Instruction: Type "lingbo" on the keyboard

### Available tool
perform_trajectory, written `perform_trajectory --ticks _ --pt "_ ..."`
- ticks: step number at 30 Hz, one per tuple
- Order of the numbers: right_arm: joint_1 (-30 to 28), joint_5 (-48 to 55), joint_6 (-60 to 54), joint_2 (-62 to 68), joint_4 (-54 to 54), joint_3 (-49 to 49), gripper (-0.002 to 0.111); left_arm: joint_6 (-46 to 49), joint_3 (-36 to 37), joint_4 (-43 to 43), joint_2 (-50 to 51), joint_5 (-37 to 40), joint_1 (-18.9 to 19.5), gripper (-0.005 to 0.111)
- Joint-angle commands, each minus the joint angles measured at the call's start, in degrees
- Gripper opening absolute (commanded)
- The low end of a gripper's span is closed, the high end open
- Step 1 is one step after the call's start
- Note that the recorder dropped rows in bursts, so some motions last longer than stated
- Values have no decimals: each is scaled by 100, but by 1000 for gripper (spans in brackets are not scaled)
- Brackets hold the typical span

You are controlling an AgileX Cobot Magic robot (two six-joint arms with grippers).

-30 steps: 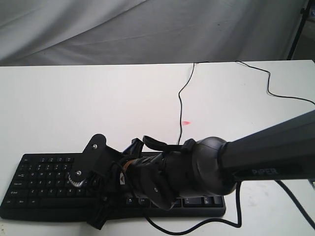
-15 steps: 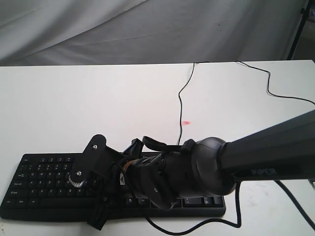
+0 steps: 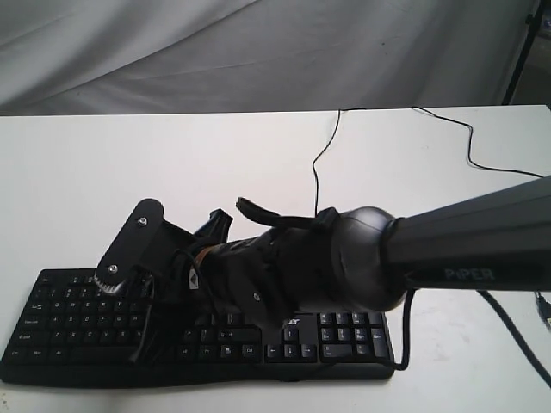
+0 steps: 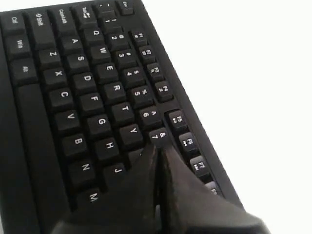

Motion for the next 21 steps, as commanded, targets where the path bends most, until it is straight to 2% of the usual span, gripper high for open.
perform_trajectory --ticks 1,21 --pt "-16 -174 -29 143 -72 -36 0 -16 29 -3 18 -25 -22 1" --pt "-16 -380 -29 281 -72 -36 0 -16 29 -3 18 -25 -22 1"
